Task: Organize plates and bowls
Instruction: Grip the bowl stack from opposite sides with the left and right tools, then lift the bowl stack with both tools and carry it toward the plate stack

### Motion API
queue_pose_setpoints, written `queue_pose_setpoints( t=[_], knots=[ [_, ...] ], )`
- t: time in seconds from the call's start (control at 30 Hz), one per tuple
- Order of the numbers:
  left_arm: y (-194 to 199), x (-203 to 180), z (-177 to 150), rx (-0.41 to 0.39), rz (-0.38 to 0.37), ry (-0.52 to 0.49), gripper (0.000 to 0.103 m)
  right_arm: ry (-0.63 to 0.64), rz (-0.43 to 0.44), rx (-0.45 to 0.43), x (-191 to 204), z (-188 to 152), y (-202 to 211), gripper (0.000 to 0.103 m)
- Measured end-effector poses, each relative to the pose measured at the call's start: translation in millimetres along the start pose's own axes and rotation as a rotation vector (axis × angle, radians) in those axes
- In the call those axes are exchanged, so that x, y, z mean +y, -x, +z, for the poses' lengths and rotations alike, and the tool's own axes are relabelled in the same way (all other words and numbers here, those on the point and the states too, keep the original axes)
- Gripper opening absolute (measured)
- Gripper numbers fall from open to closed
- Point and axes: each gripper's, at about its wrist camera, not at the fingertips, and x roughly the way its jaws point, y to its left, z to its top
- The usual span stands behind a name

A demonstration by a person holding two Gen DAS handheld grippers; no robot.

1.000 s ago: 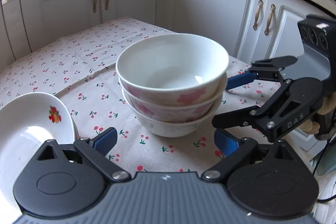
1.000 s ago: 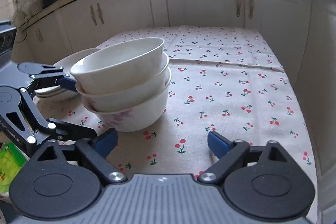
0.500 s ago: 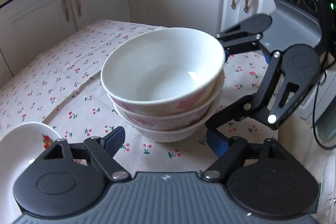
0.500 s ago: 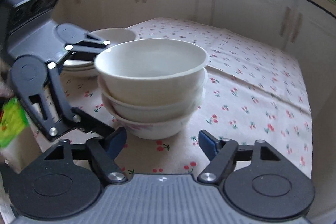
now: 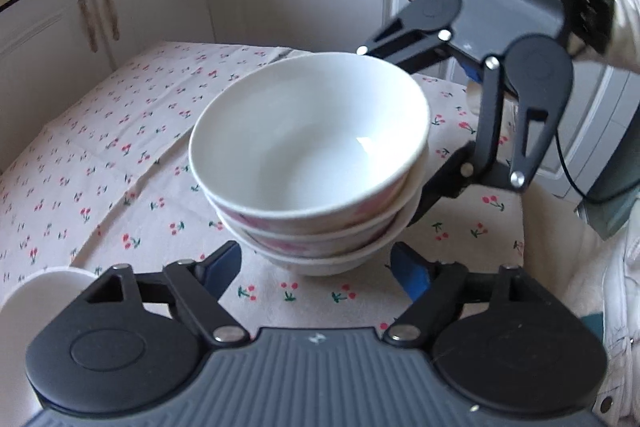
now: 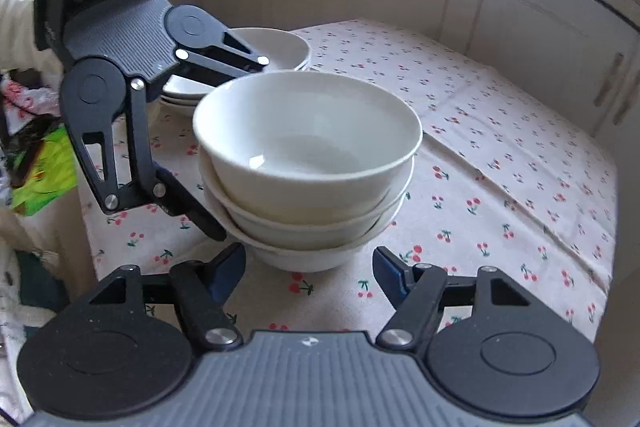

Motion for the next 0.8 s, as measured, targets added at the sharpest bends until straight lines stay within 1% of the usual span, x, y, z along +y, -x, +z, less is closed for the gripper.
queue_pose_setpoints(
  t=[0.07, 0.23, 0.4, 0.6, 0.8],
  knots=[
    [-0.9, 1.6, 2.9, -0.001, -0.015, -0.012, 0.083, 0.025, 0.036, 0.022, -5.6, 4.7, -1.7, 0.075],
    [-5.6, 6.3, 5.8, 0.002, -0.041, -0.032, 0.086, 0.073, 0.077, 0.040, -9.5, 9.5, -6.7, 0.078],
    [-4.7, 8.3, 5.0, 0.000, -0.064, -0.035, 0.084, 0.065, 0.110, 0.037, -14.0, 9.2, -10.4, 0.080],
    [-6.3, 10.4, 5.2, -0.002, -0.063, -0.033, 0.084, 0.051, 0.095, 0.032, -10.3, 8.6, -10.2, 0.080],
    [-0.7, 3.6, 4.3, 0.005, -0.067, -0.050, 0.084, 0.035, 0.084, 0.038, -1.0, 7.0, -6.9, 0.079]
  ],
)
